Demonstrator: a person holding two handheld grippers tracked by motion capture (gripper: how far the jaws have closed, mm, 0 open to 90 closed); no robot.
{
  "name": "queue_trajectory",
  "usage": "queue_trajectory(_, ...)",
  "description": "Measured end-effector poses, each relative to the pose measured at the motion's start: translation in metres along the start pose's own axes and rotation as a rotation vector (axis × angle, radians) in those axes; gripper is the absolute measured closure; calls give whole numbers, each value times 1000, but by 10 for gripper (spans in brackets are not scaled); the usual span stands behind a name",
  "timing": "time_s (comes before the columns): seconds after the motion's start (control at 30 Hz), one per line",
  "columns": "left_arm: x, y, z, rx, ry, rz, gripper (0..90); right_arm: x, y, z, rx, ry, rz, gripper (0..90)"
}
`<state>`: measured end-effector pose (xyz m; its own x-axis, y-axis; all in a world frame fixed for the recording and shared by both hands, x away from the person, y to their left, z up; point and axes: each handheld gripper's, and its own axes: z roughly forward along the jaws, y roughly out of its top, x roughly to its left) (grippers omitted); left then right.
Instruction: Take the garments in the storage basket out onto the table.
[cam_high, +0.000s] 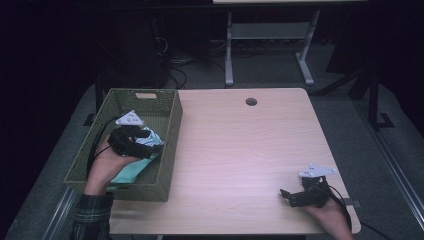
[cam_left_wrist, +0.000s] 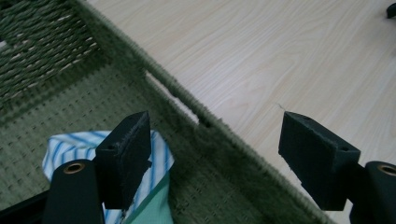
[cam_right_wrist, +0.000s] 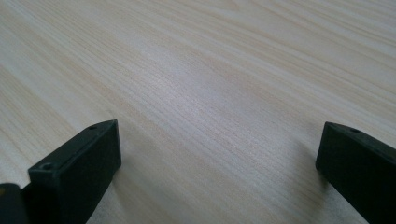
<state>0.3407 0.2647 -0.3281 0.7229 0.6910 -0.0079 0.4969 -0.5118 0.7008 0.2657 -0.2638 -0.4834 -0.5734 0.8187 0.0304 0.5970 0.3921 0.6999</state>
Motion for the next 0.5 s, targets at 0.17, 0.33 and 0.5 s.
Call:
queue_trajectory(0.17, 6, -6, -2, 7, 9, -12, 267, 0, 0, 0, 0, 0, 0, 0)
queue_trajectory(0.33, 12, -12, -1, 24, 20, -23, 270, 0, 0, 0, -1, 0, 1, 0)
queue_trajectory(0.5, 19, -19, -1, 42, 23, -28, 291, 0, 0, 0, 0, 0, 0, 0)
